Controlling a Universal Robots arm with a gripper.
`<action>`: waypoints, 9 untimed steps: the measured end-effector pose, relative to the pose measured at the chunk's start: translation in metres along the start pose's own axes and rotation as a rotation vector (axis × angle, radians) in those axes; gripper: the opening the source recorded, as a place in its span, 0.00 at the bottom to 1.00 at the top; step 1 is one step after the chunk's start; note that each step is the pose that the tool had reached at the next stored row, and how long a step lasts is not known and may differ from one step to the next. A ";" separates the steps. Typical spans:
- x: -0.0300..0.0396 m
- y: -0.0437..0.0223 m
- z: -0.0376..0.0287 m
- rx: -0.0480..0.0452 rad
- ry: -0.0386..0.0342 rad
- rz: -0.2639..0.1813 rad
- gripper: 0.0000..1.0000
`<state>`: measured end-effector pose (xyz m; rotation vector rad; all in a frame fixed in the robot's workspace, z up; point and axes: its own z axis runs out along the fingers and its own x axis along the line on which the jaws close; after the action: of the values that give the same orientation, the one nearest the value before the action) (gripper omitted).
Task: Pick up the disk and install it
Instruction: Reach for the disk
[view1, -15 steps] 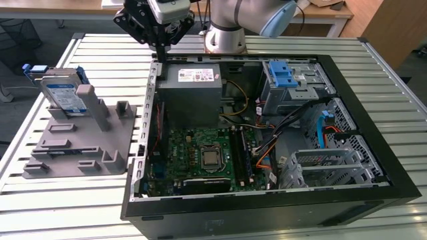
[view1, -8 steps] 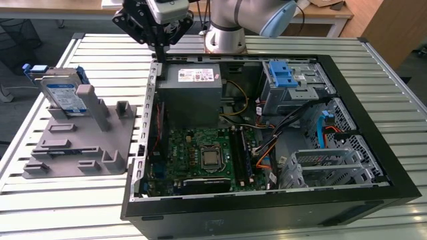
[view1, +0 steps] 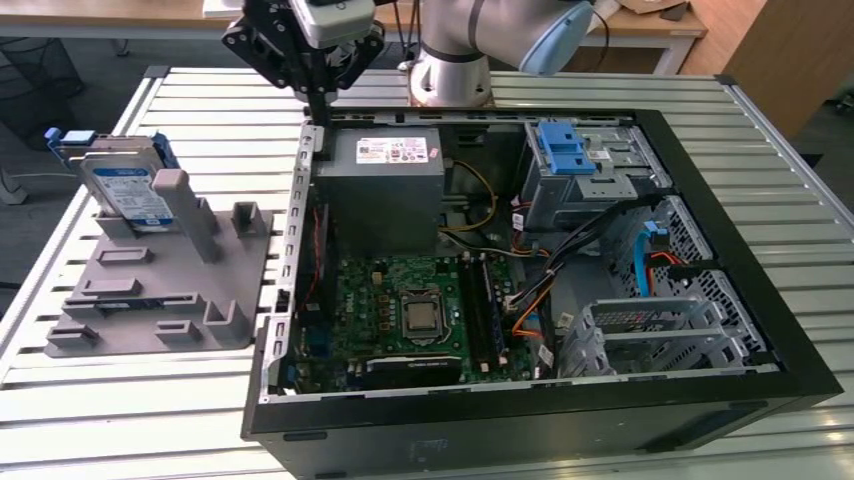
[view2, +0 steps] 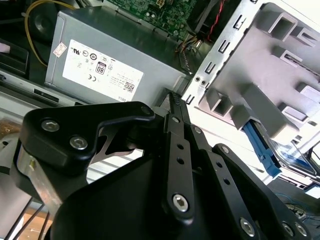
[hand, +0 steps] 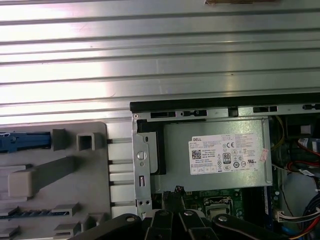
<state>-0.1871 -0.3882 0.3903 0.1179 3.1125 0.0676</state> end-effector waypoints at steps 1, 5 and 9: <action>0.0002 0.0000 0.0000 0.0000 0.0000 0.000 0.11; 0.0012 -0.0001 0.0000 0.0000 0.0000 0.000 0.11; 0.0021 -0.0001 0.0000 0.0000 0.0000 0.000 0.11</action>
<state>-0.1892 -0.3882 0.3902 0.1180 3.1125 0.0676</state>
